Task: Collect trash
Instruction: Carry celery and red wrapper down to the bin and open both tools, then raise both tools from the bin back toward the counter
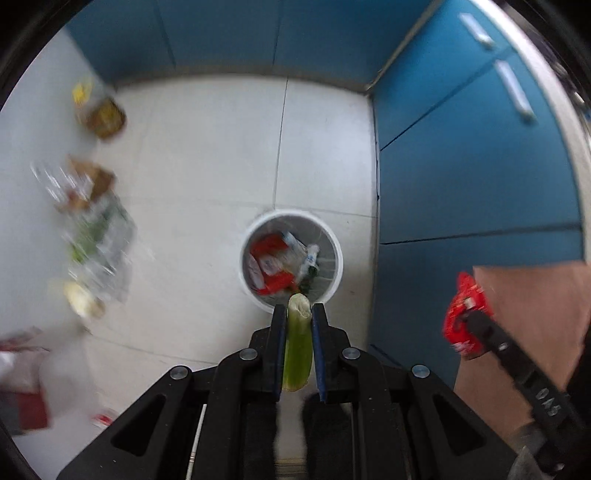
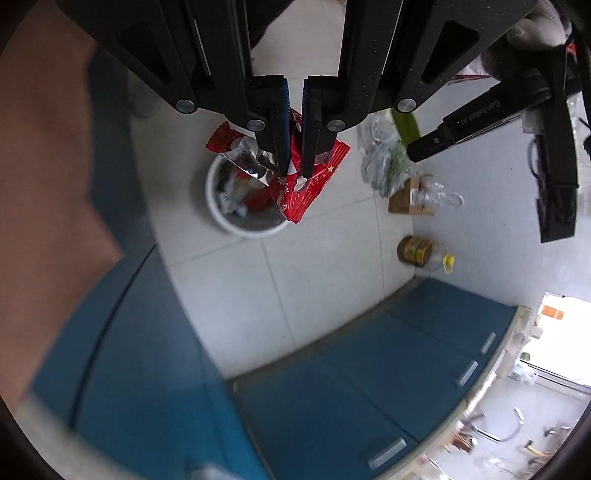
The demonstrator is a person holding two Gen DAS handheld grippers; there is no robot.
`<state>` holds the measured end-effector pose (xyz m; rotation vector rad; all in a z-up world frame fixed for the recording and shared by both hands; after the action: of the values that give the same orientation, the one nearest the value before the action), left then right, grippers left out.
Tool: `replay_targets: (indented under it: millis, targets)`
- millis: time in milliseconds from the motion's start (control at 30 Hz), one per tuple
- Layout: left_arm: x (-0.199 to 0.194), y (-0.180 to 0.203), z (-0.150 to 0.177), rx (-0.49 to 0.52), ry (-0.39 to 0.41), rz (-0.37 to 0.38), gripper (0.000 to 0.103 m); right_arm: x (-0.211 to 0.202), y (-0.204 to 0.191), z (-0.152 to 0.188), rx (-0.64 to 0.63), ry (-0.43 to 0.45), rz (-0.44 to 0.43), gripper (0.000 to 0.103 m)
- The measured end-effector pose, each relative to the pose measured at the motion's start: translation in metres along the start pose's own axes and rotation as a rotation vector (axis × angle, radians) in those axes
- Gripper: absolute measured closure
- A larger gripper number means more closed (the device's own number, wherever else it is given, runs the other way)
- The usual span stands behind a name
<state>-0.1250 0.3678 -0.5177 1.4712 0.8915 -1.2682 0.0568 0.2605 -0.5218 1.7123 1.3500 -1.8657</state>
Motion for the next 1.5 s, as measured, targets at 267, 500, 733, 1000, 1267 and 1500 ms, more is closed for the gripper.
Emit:
replay_targets:
  millis: [267,500,733,1000,1267,1500]
  targets:
    - [0.166,-0.054,-0.028,-0.164,-0.149,0.173,0.093,0.190,0.077,0.005,0.162,-0.179,-0.080,0.098]
    - [0.267,-0.068,-0.048,-0.234,-0.232,0.235,0.092,0.292,0.120,-0.001,0.209,-0.217,-0.081,0.098]
    - [0.301,-0.084,-0.051,-0.232,-0.232,0.140,0.087,0.341,0.143,-0.009,0.214,-0.250,-0.033,0.095]
    - [0.254,-0.080,-0.040,-0.070,-0.089,-0.158,0.033,0.309,0.137,-0.010,0.123,-0.230,0.059,0.056]
    - [0.143,-0.064,-0.011,0.035,0.093,-0.307,0.006,0.206,0.082,-0.006,-0.139,-0.129,0.265,0.032]
    - [0.026,-0.042,0.030,0.088,0.222,-0.316,0.000,0.092,0.023,0.017,-0.253,-0.075,0.309,0.000]
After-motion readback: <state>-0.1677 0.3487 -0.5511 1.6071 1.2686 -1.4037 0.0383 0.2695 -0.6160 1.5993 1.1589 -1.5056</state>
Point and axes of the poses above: each gripper's, at about its wrist camera, not at the fingertips, and x roughly the way its jaws point, y to its right, z to its underside, the point moved 2 cm from there along x, roughly the way its jaws point, and after that the axes turned 1 degree about -z, right-handed, at the moved point
